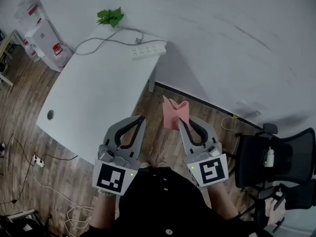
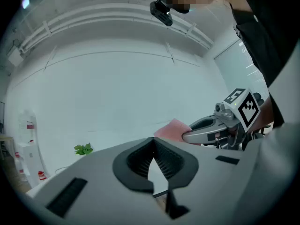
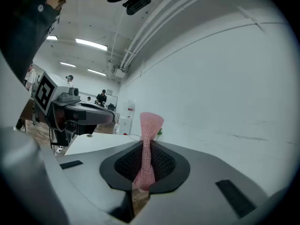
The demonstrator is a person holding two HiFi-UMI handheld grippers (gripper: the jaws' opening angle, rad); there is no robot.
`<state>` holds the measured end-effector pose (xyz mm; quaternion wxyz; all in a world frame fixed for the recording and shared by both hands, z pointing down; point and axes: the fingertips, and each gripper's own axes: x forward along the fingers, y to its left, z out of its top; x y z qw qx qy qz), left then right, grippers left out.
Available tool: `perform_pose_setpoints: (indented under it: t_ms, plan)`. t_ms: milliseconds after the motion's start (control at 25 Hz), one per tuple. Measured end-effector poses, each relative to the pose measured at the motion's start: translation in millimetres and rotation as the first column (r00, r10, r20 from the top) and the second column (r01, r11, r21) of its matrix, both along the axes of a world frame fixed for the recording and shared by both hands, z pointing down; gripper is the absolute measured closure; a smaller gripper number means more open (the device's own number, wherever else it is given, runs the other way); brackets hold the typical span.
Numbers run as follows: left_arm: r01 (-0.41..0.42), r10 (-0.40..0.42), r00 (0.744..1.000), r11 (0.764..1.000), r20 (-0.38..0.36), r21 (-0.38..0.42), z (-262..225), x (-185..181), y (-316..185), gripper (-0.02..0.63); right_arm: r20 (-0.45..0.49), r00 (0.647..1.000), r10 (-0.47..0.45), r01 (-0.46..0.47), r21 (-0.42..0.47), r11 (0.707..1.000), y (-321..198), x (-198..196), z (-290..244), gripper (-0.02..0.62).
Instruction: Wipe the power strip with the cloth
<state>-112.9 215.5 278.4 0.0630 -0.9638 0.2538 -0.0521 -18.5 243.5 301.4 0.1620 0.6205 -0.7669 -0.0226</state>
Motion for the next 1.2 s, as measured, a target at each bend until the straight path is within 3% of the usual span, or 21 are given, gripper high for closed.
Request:
perform_pose_setpoints:
  t_ms: [720, 1200]
  plan:
    - [0.033, -0.034, 0.999, 0.999, 0.017, 0.038, -1, 9, 5, 0.592, 0.047, 0.998, -0.041, 0.04, 0.032, 0.999, 13, 9, -2, 0.541]
    - [0.093, -0.095, 0.995, 0.995, 0.038, 0.036, 1, 24, 30, 0.594, 0.041, 0.997, -0.058, 0.056, 0.048, 0.997, 29, 42, -1, 0.541]
